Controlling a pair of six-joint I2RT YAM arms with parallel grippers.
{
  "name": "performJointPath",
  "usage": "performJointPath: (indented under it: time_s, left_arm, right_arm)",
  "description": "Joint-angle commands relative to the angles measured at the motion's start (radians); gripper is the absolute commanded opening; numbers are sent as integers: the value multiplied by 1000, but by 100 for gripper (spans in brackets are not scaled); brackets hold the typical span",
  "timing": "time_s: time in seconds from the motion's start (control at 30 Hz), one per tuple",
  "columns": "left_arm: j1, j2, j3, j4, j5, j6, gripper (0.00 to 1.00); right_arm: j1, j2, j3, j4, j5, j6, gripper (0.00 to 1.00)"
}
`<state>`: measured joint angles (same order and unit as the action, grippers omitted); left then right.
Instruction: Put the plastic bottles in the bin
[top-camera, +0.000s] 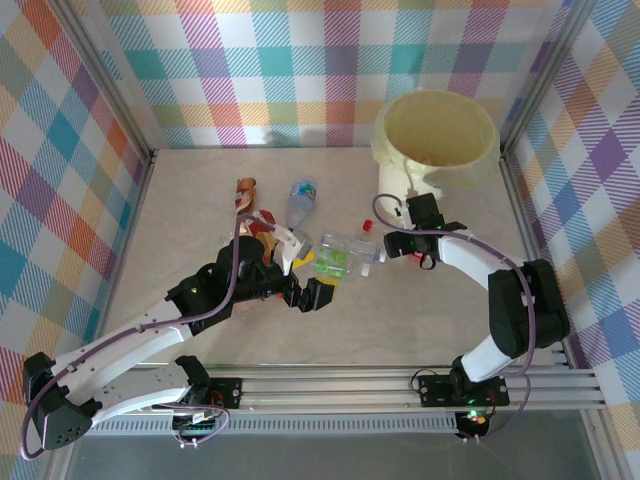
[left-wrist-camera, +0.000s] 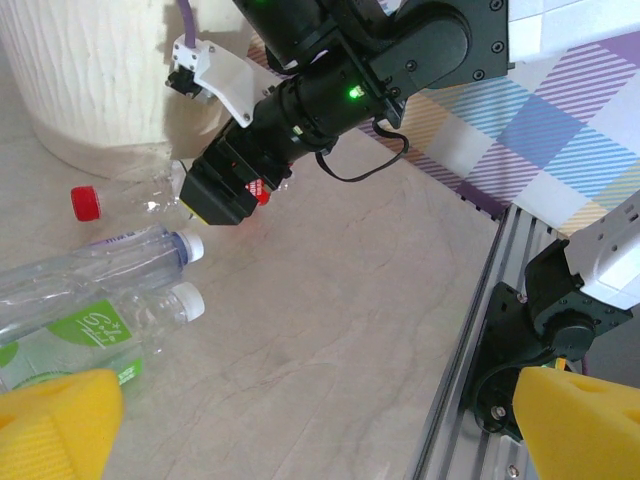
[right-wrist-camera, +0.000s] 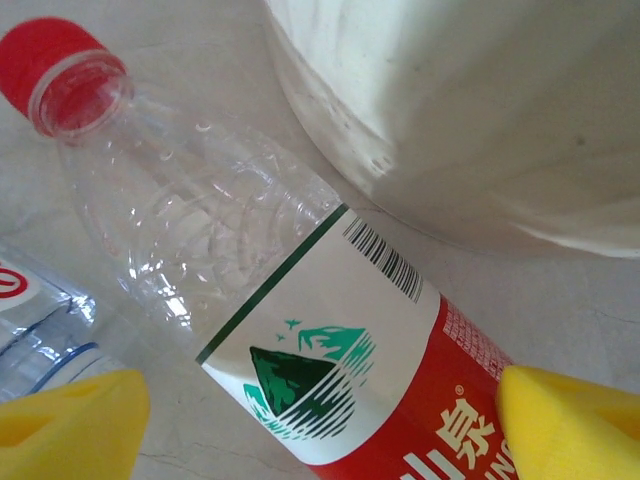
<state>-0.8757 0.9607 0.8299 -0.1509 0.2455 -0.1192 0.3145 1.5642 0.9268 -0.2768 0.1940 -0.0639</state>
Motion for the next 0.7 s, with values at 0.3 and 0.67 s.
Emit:
performJointPath:
  time_s: [0.3,0.67]
  left_arm:
    - [-7,-2,-18,43,6,-11,100]
    - [-7,-22,-27,42,0,-16,100]
  right_arm:
    - [21,1,27,-152,-62,-2,83]
    - [33,100,69,-185,-14,3,73]
